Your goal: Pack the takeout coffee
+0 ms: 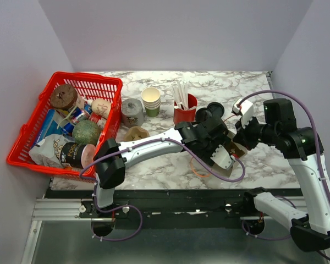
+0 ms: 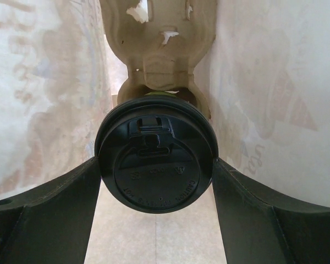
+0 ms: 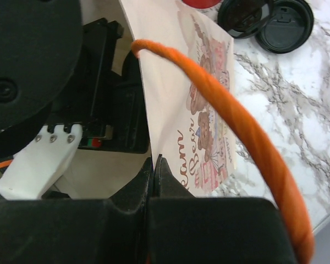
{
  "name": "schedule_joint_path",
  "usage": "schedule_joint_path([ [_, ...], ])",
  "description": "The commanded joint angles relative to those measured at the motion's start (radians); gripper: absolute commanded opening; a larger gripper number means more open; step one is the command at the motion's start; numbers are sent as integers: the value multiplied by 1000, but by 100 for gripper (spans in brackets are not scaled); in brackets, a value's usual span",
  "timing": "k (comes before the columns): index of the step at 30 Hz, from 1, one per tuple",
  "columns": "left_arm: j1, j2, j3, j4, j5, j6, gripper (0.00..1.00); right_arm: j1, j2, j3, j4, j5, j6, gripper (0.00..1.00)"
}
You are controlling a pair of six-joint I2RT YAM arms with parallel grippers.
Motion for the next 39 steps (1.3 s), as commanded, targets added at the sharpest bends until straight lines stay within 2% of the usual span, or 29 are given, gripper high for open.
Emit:
schedule_joint_path([
  [1, 6, -8, -29, 47, 17, 1, 0, 7, -27, -28, 3, -85, 2, 0],
  [23, 80, 61, -47, 170, 14, -119, 0, 7, 19, -19, -58, -69, -66, 0],
  [29, 83, 36, -66, 220, 47, -157, 0, 7, 15, -34, -58, -72, -73, 1],
  [39, 82, 19, -61, 286, 5, -252, 0, 7, -13, -41, -102, -84, -135, 1],
])
